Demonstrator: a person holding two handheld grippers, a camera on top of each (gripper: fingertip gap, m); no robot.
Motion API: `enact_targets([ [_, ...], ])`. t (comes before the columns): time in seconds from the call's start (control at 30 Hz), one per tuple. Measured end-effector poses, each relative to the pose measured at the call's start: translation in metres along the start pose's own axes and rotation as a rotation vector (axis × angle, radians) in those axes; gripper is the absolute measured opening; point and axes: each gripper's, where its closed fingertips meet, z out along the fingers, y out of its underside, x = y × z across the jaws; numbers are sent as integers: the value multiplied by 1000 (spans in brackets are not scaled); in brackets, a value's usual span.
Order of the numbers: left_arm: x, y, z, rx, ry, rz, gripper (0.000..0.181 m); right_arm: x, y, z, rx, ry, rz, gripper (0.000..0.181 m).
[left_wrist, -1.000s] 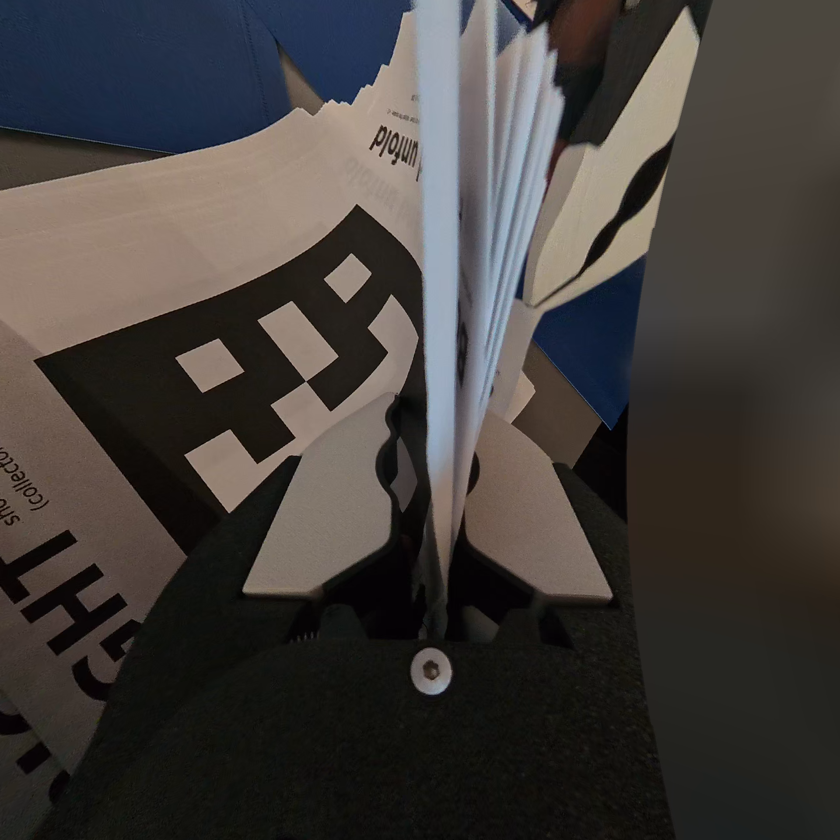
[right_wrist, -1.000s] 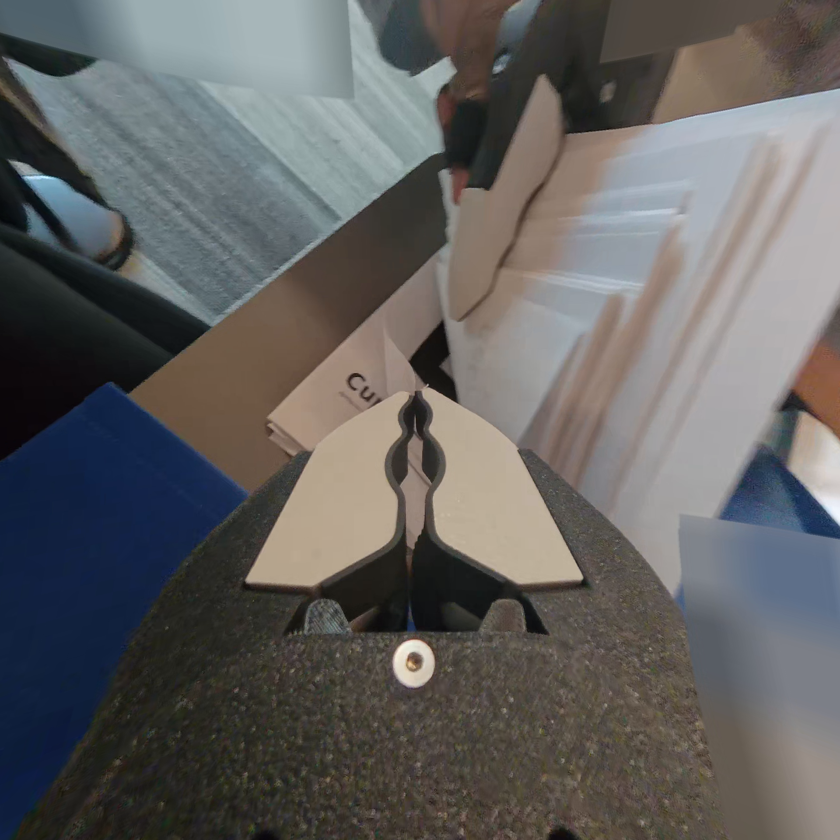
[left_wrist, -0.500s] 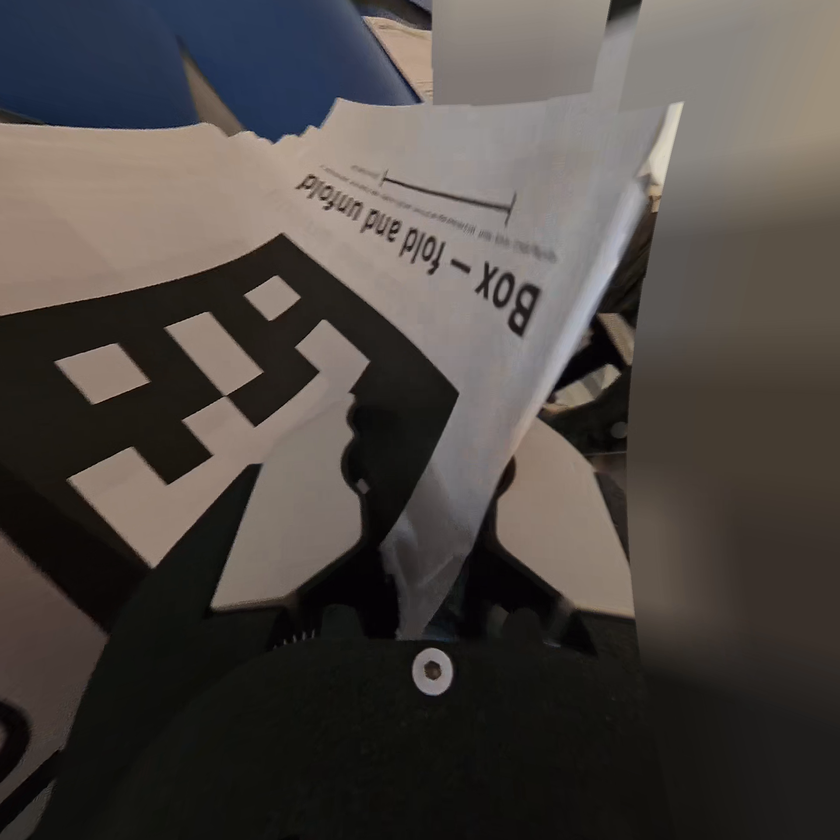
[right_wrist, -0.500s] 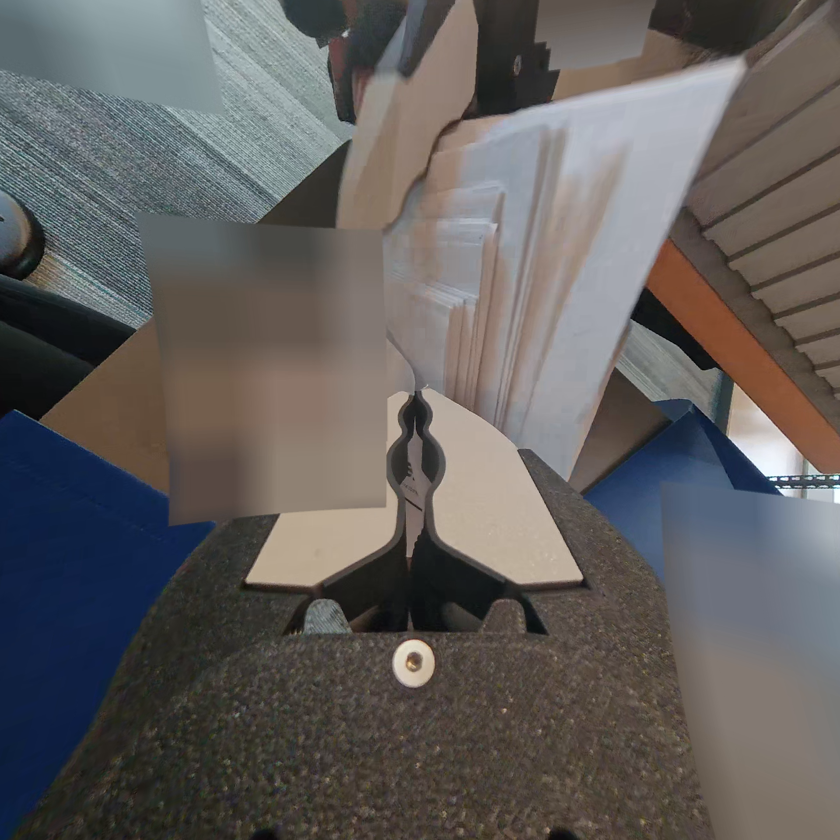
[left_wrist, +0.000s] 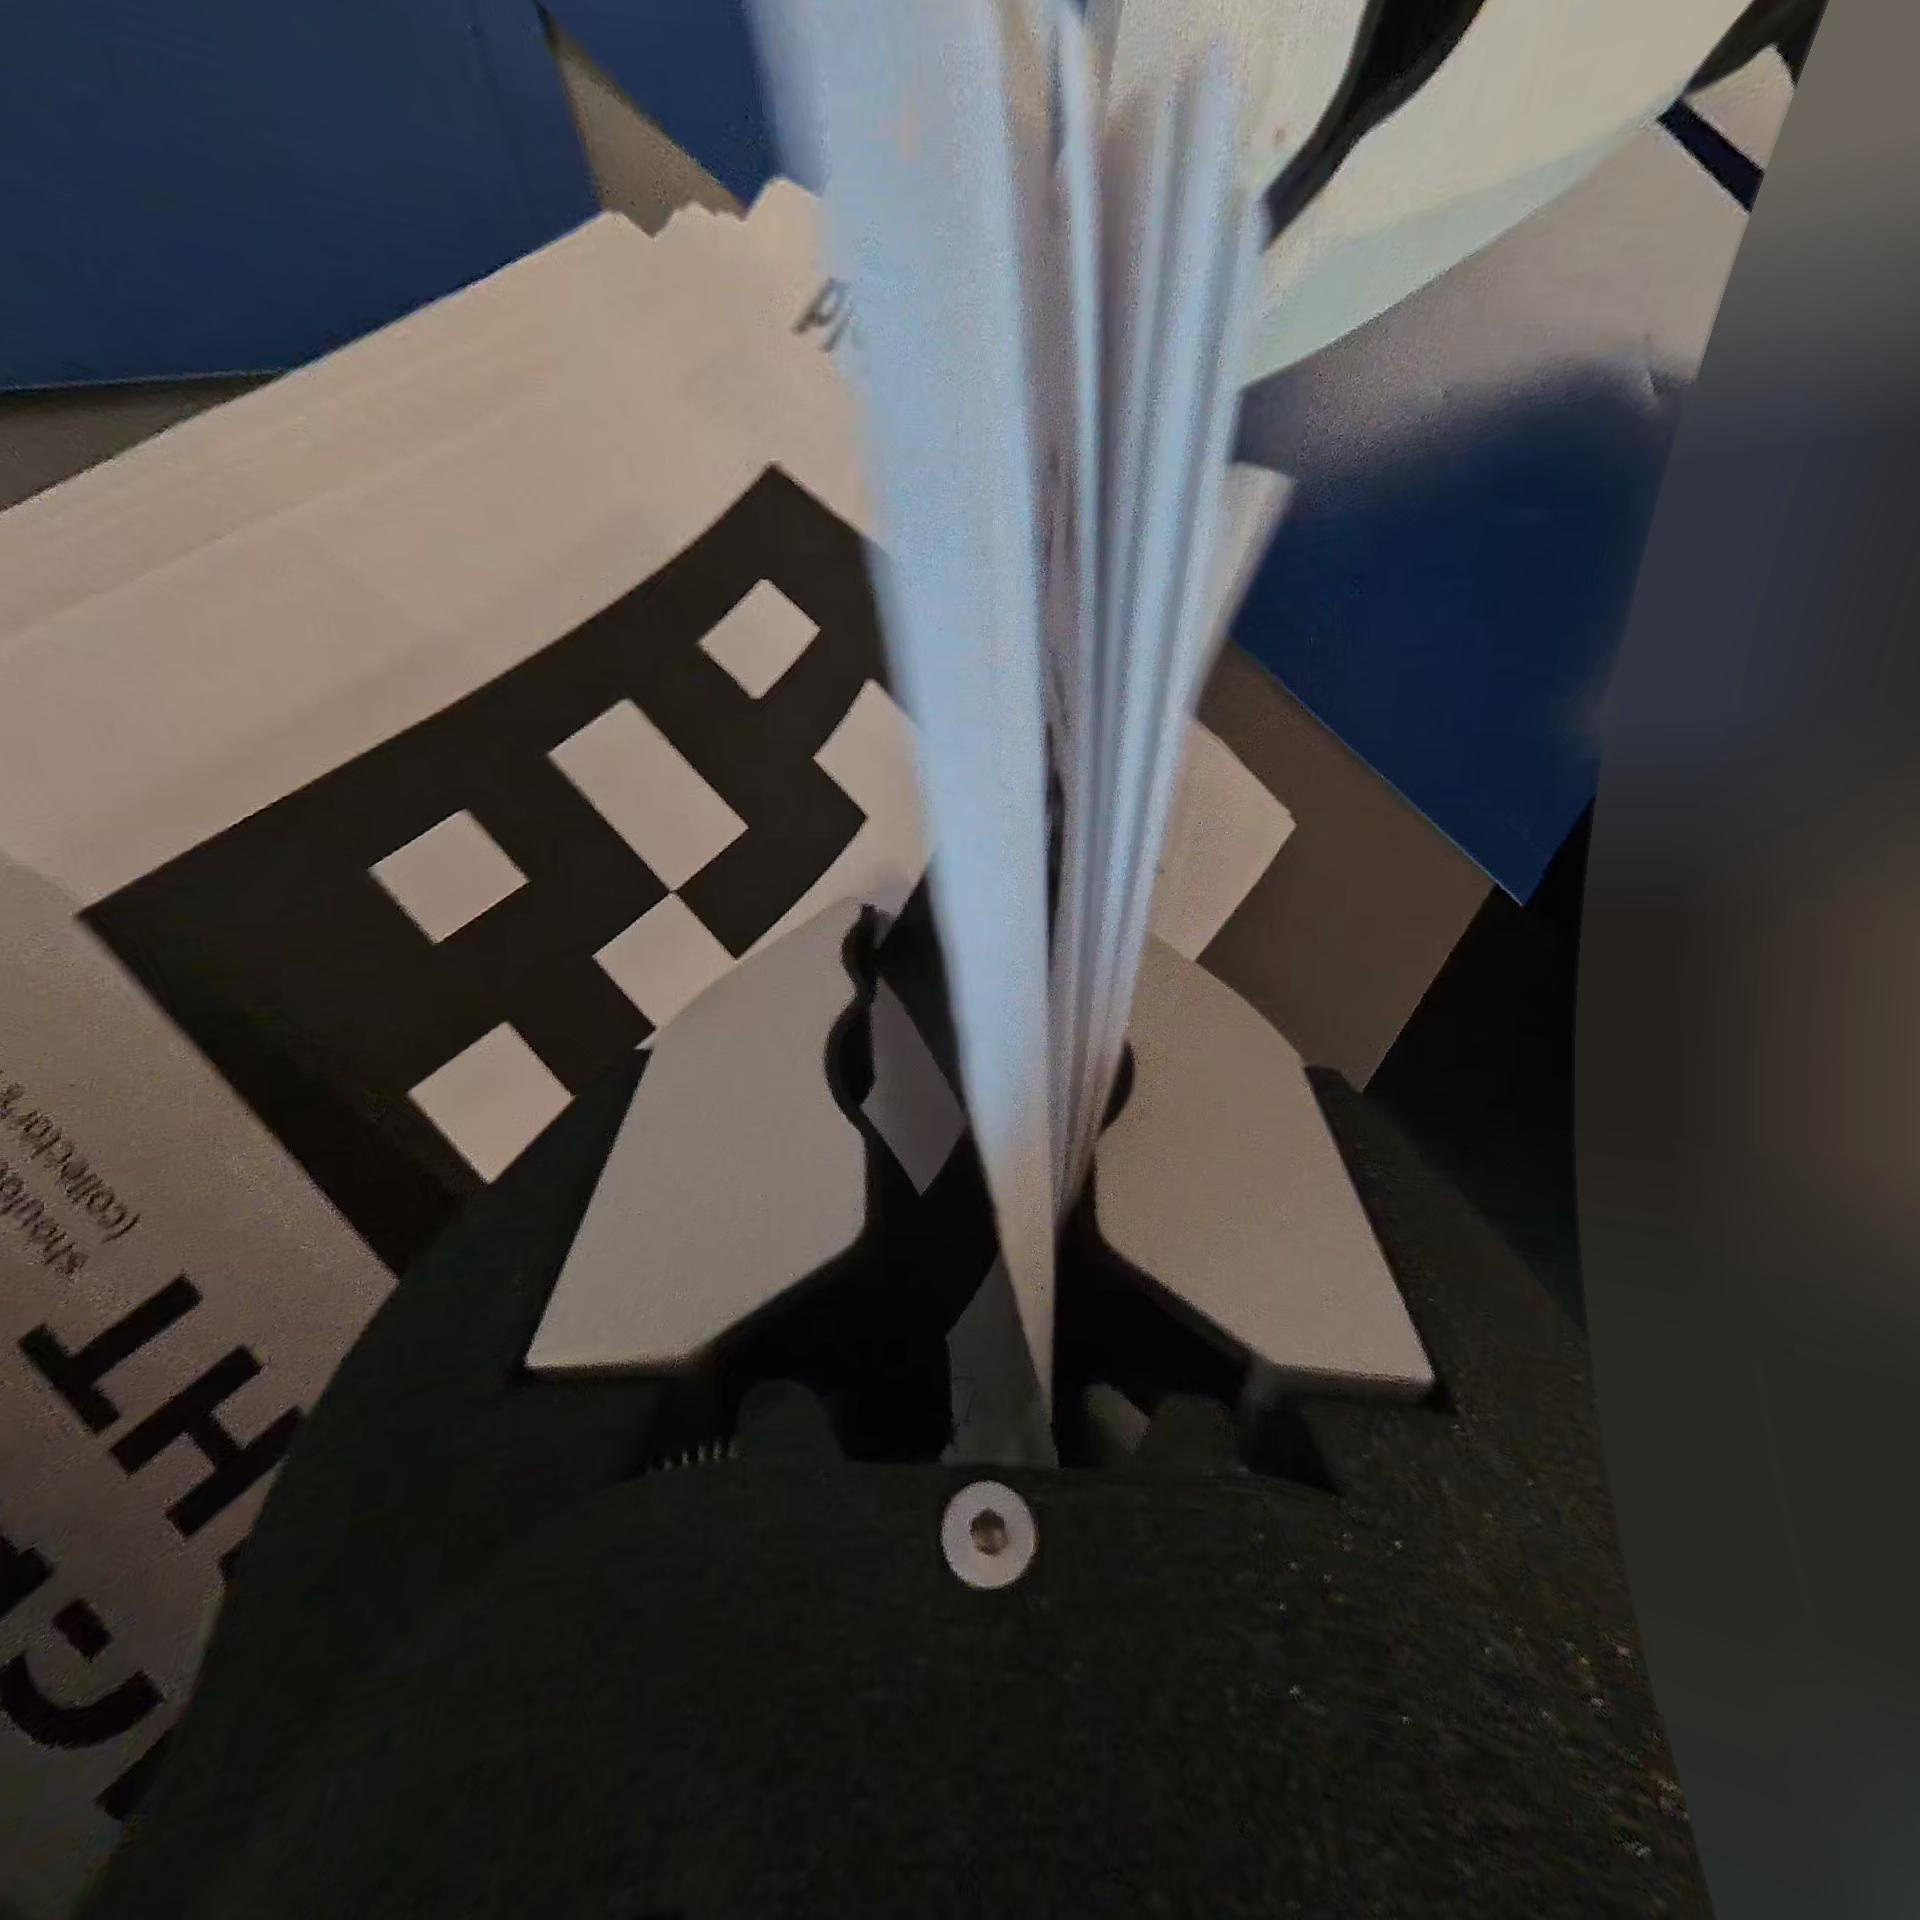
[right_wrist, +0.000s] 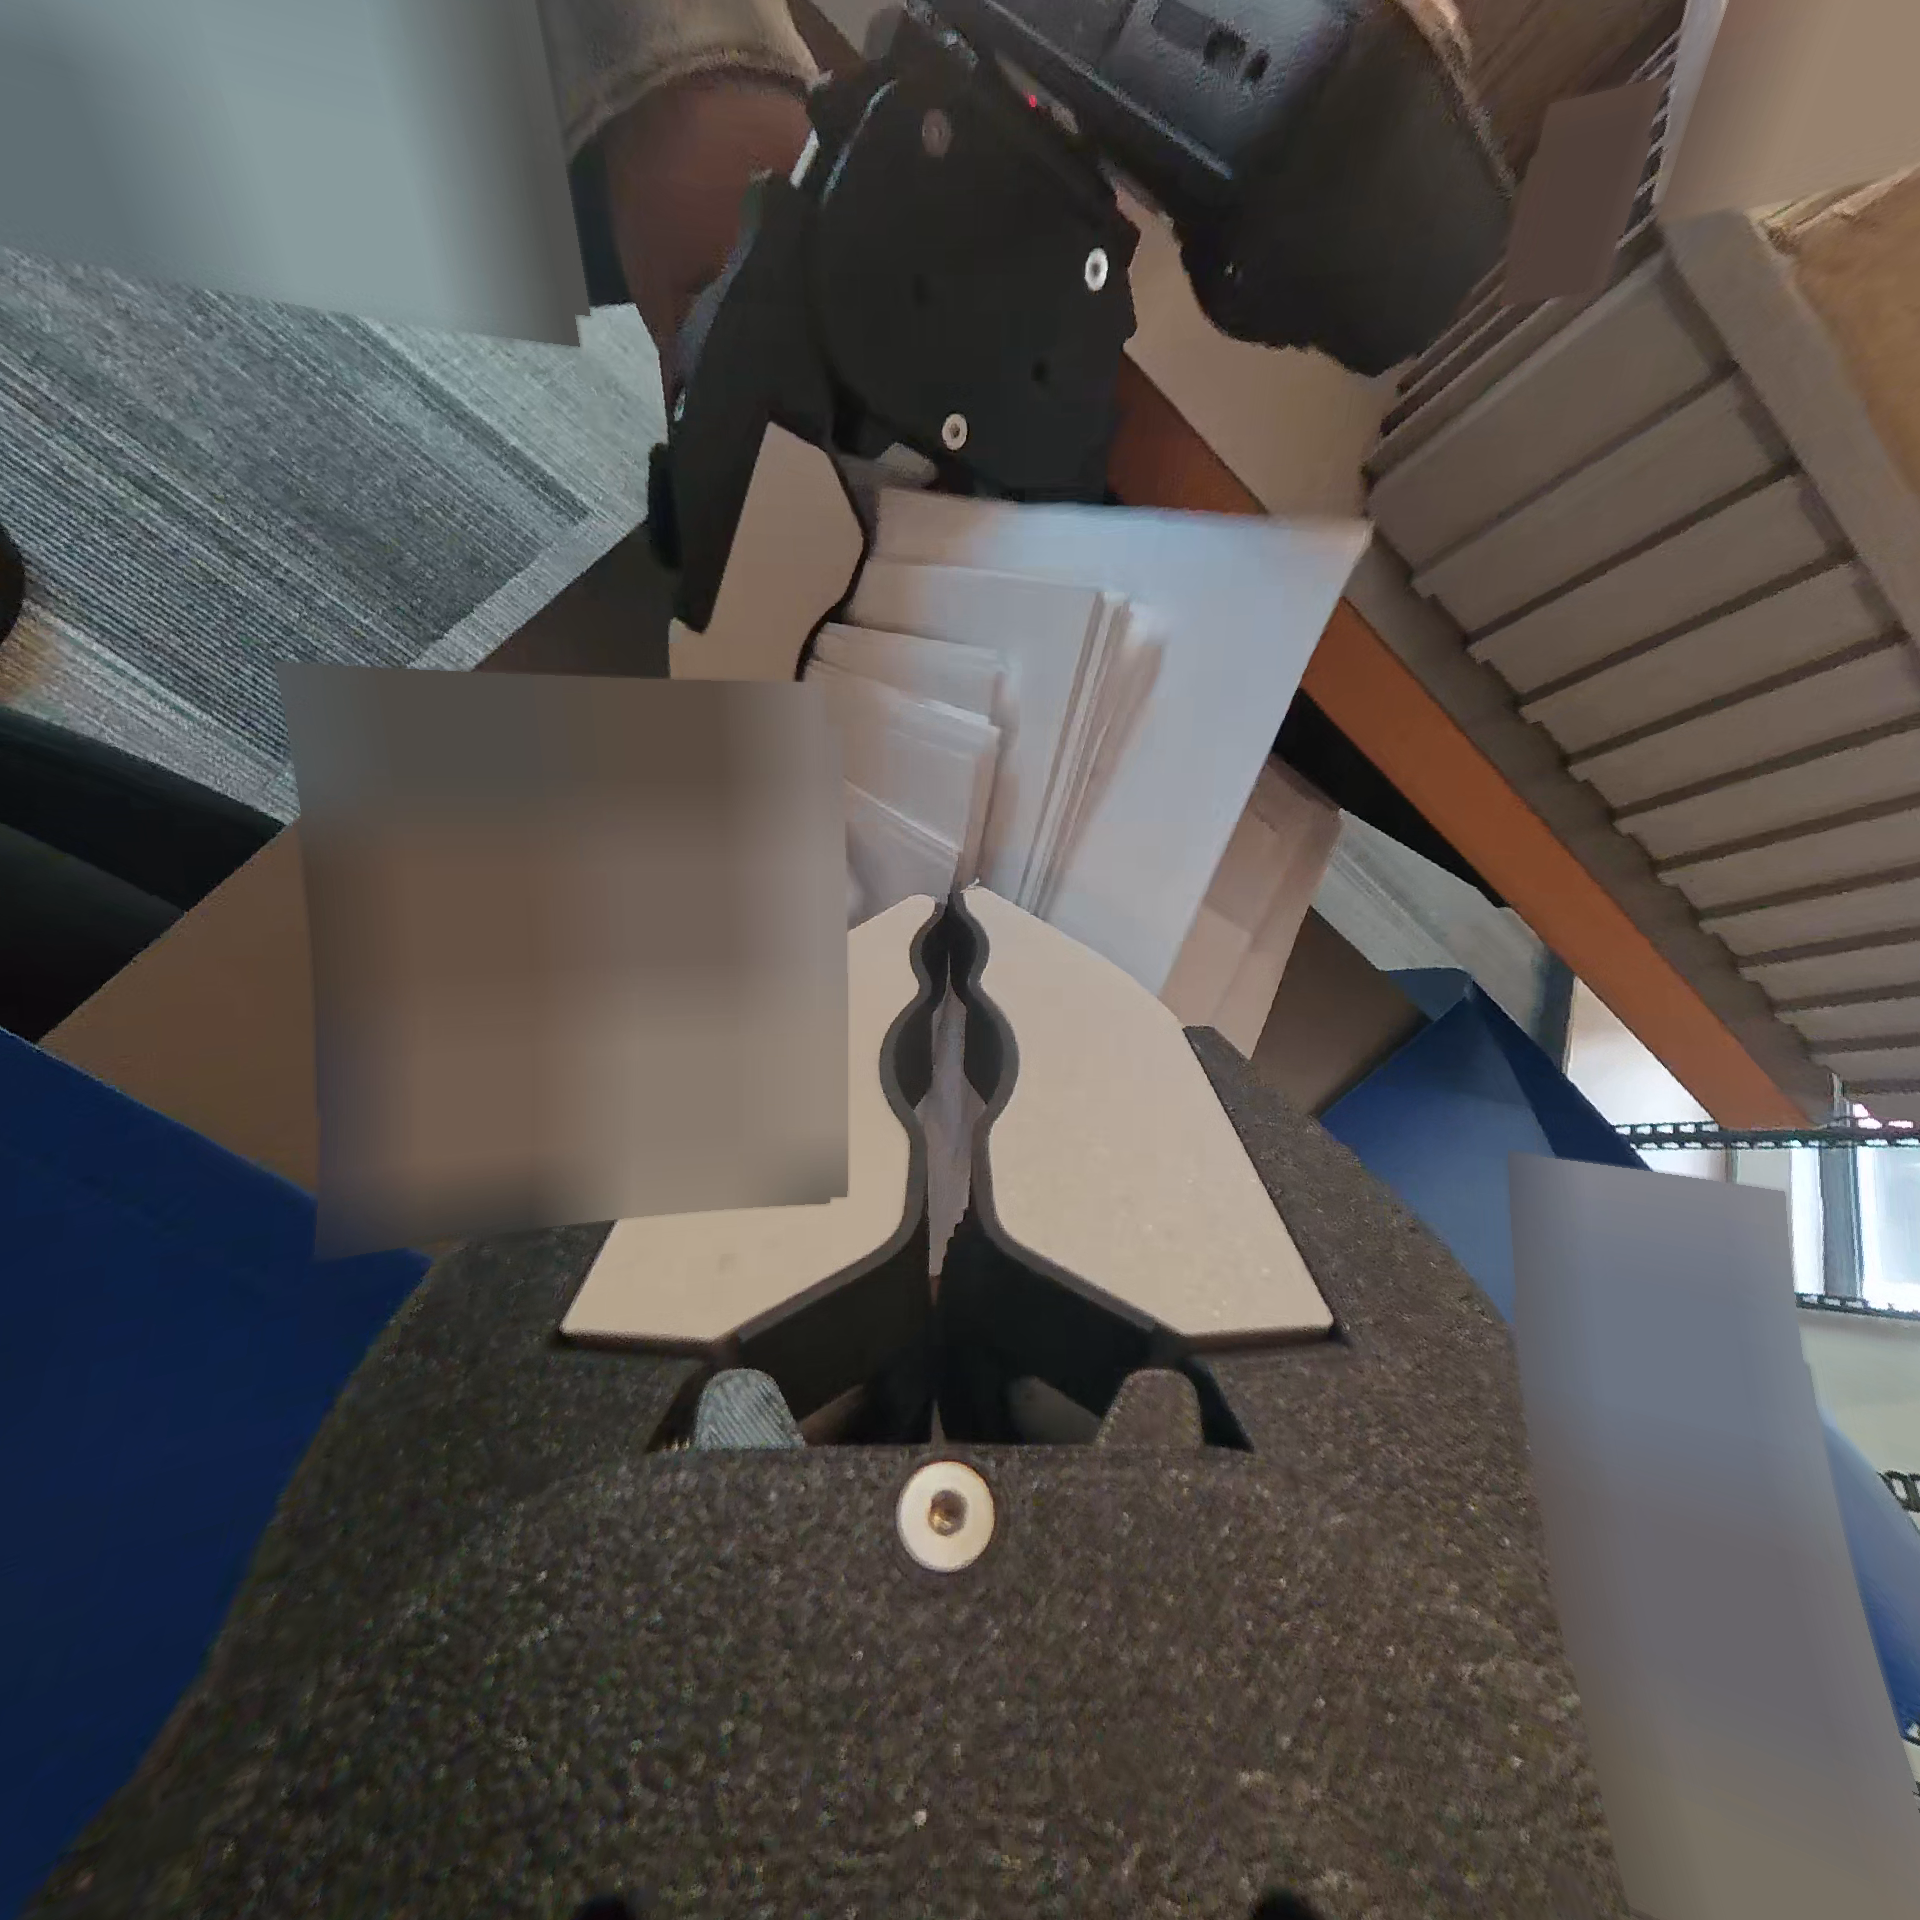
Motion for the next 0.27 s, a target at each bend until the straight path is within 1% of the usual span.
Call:
enact_targets([
  [0.03, 1, -1, -1, 6, 8, -5, 31, 0, 1, 0, -8, 3, -2, 0],
  [0.13, -1, -3, -4, 34, 23, -47, 24, -4, -4, -5, 44, 13, 4, 0],
  [0.2, -2, -5, -6, 44, 25, -56, 22, -11, -14, -11, 113, 17, 15, 0],
  [0.27, -3, -6, -8, 62, 37, -82, 21, -24, -25, -16, 188, 6, 24, 2],
])
